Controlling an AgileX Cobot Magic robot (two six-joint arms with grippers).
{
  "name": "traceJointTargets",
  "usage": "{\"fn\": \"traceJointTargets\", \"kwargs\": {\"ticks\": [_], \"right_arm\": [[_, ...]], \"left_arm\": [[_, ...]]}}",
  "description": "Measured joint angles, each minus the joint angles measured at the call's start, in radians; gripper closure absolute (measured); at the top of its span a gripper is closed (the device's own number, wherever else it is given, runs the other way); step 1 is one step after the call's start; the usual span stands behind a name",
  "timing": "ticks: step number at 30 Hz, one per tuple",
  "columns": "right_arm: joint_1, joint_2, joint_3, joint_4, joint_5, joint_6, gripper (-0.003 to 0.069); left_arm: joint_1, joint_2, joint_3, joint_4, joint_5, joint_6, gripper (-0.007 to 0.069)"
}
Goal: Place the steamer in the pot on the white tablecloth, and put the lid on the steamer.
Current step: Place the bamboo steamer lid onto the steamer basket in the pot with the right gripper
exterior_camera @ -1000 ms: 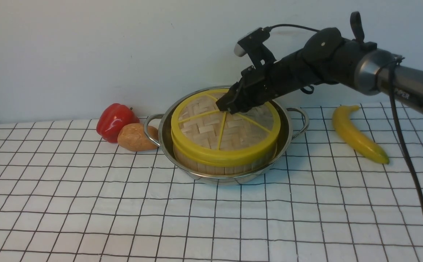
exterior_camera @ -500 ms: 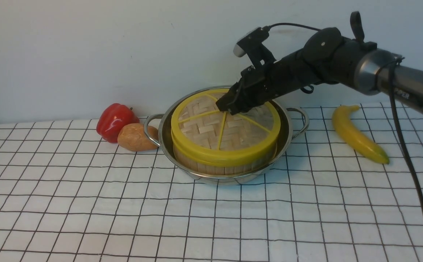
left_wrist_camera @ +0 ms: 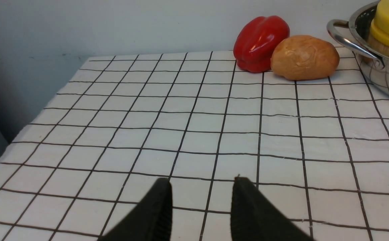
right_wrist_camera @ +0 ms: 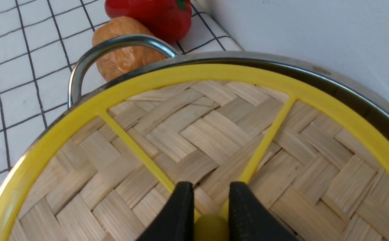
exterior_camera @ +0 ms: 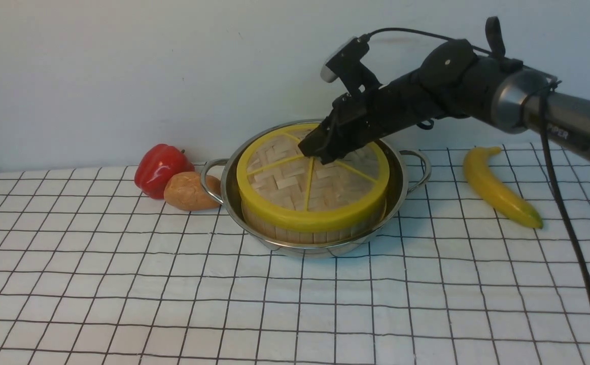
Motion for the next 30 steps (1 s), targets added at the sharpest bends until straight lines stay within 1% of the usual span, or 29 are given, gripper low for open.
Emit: {"fn": "traceJointTargets", "kwargs": {"ticks": [30], "right_arm": [[0.008,0.004,0.0,-0.015,-0.026,-0.042,0.0511]], "left_arm": [[0.0,0.0,0.0,0.0,0.0,0.0,0.0382]]}}
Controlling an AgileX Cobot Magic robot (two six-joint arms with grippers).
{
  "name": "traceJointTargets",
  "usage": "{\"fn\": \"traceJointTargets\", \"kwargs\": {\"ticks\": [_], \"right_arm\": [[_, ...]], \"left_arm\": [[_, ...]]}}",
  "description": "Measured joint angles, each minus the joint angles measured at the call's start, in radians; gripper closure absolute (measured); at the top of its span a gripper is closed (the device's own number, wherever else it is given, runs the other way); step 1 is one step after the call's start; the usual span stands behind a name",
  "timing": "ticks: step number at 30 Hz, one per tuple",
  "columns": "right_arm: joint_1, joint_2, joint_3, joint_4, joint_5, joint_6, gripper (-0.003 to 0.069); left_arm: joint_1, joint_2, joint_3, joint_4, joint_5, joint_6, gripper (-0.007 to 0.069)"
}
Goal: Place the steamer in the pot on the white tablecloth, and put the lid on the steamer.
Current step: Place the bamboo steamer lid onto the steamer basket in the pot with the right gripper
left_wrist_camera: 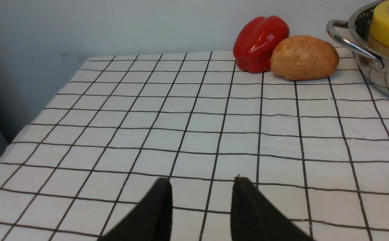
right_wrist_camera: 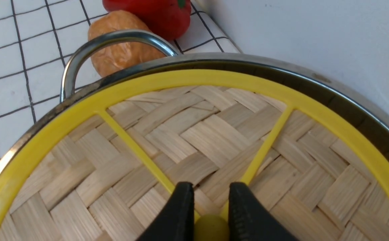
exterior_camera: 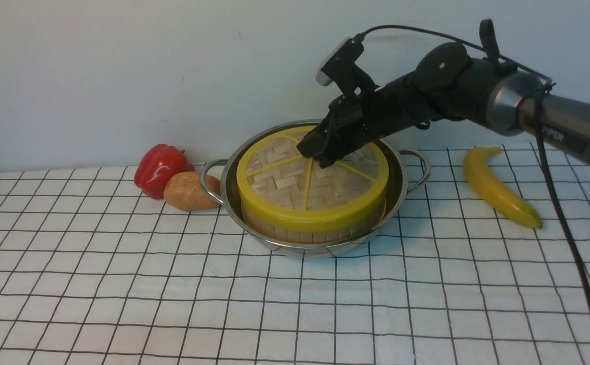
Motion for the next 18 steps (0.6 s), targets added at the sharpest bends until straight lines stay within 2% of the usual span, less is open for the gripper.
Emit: {"fn": "traceJointTargets", "kwargs": {"ticks": [2,4,6,7,8,9,12,18], "right_arm": [[0.0,0.0,0.0,0.0,0.001,-0.007,0.05],[0.0,0.0,0.0,-0.007,0.0,-0.014,0.0435],[0.0,0.0,0.0,-0.007,-0.002,-0.015,0.0401],[0.0,0.0,0.0,-0.009,-0.011,-0.017,0.0339],[0.0,0.0,0.0,-0.01,-0.012,-0.017,0.0333],[0.0,0.0,0.0,-0.013,-0.02,-0.017,0.029],[0.0,-0.01,0.0,-0.038,-0.034,-0.021,0.0231],[0.0,-0.062,0.0,-0.098,-0.04,-0.033,0.0207]], "left_arm": [[0.0,0.0,0.0,0.0,0.0,0.0,0.0382],[0.0,0.0,0.0,0.0,0.0,0.0,0.0382],[0.0,0.0,0.0,0.0,0.0,0.0,0.0382],[0.0,0.0,0.0,0.0,0.0,0.0,0.0382],[0.0,0.0,0.0,0.0,0.0,0.0,0.0382],[0.0,0.0,0.0,0.0,0.0,0.0,0.0382],[0.0,0.0,0.0,0.0,0.0,0.0,0.0382],[0.0,0.0,0.0,0.0,0.0,0.0,0.0382]]}}
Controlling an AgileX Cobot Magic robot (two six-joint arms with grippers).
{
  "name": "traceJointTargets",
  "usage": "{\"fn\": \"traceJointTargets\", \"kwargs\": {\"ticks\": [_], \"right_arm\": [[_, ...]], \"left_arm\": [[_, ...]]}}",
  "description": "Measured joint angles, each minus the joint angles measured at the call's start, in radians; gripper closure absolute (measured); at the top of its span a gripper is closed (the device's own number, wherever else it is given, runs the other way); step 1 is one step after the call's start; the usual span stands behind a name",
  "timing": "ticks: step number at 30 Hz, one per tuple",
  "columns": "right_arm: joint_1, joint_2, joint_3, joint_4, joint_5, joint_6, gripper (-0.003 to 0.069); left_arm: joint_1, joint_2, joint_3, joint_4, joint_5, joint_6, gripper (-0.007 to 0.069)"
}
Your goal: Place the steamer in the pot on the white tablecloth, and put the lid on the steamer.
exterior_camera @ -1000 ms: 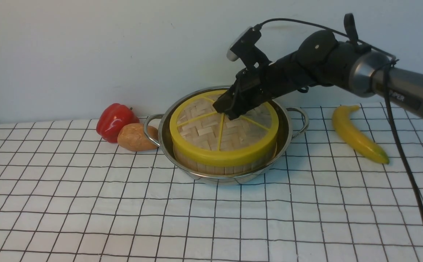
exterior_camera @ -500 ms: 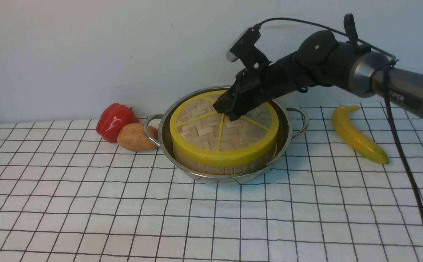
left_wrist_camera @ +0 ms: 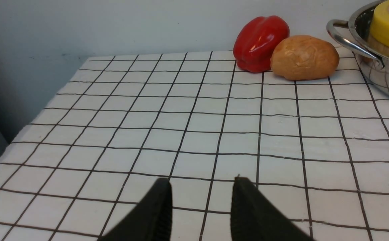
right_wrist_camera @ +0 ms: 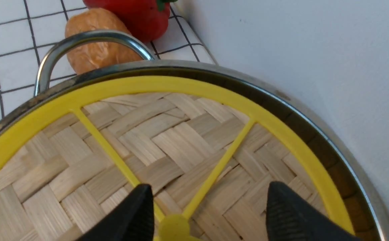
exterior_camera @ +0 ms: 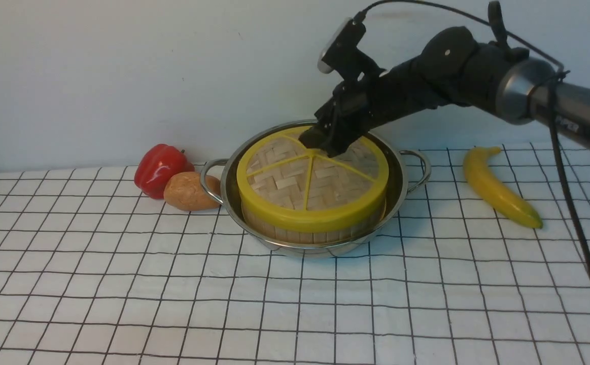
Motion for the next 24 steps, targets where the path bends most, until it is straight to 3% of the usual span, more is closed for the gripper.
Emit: {"fn": "traceJointTargets", "kwargs": {"ticks": [5,9,17,24], "right_arm": [[-0.001,-0.064,0.0,-0.061,-0.005,0.003,0.0241],[-0.015,-0.136,0.0,-0.157,0.0,0.067,0.034],[-0.072,-0.334,0.0,-0.377,0.077,0.324,0.065],[-0.081,-0.497,0.0,-0.451,0.105,0.632,0.0674]], "left_arm": [[0.0,0.0,0.0,0.0,0.0,0.0,0.0382],[0.0,0.0,0.0,0.0,0.0,0.0,0.0382],[0.0,0.0,0.0,0.0,0.0,0.0,0.0382],[0.0,0.0,0.001,0.0,0.0,0.0,0.0382]]}}
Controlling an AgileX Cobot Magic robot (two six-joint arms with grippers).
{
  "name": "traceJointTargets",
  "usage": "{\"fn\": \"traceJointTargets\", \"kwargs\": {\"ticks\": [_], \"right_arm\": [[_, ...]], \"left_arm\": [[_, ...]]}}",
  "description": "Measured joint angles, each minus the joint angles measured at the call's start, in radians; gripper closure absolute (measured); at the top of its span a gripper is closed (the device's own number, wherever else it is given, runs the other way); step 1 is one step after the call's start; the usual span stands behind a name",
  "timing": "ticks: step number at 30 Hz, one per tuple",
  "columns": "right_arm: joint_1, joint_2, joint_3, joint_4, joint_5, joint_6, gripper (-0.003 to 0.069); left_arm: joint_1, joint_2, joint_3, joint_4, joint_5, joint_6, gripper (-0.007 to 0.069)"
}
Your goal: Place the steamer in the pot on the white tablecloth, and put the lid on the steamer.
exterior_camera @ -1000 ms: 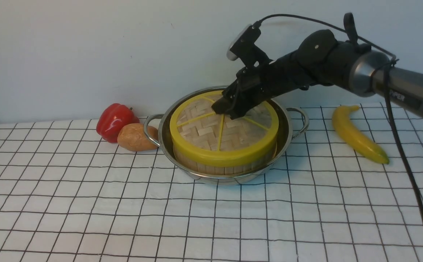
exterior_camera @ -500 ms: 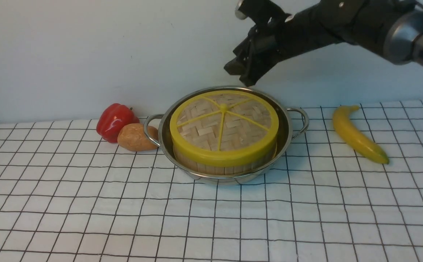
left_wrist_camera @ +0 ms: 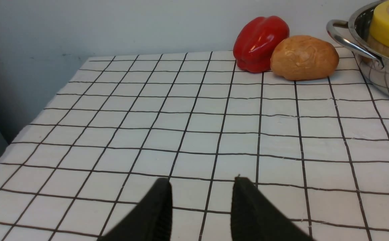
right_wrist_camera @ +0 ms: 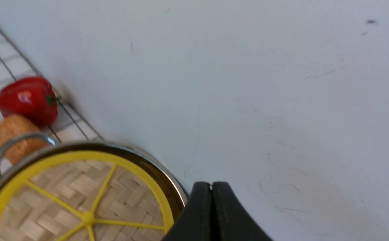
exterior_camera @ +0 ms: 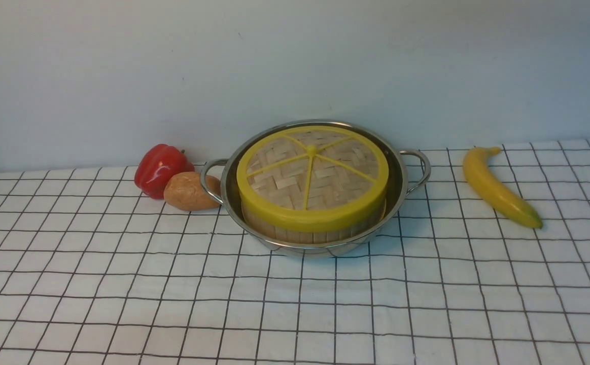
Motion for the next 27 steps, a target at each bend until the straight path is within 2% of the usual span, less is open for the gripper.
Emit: {"fn": "traceJointTargets", "kwargs": {"ticks": [3,8,15,19,24,27], "right_arm": [[0.0,-0.074,0.0,-0.004,0.0,0.128,0.0673],[0.0,-0.122,0.0,0.021,-0.001,0.221,0.0667],[0.0,-0.124,0.0,0.063,0.021,0.247,0.066],[-0.005,-0.129,0.018,0.027,0.099,0.252,0.0656],[-0.02,-0.237,0.23,-0.054,0.142,0.273,0.0649],[-0.021,-0.415,0.549,-0.102,0.059,0.276,0.0643]], "left_arm": [[0.0,0.0,0.0,0.0,0.0,0.0,0.0382],[0.0,0.0,0.0,0.0,0.0,0.0,0.0382],[0.0,0.0,0.0,0.0,0.0,0.0,0.0382],[0.0,0.0,0.0,0.0,0.0,0.0,0.0382],[0.0,0.0,0.0,0.0,0.0,0.0,0.0382],[0.0,0.0,0.0,0.0,0.0,0.0,0.0382]]}}
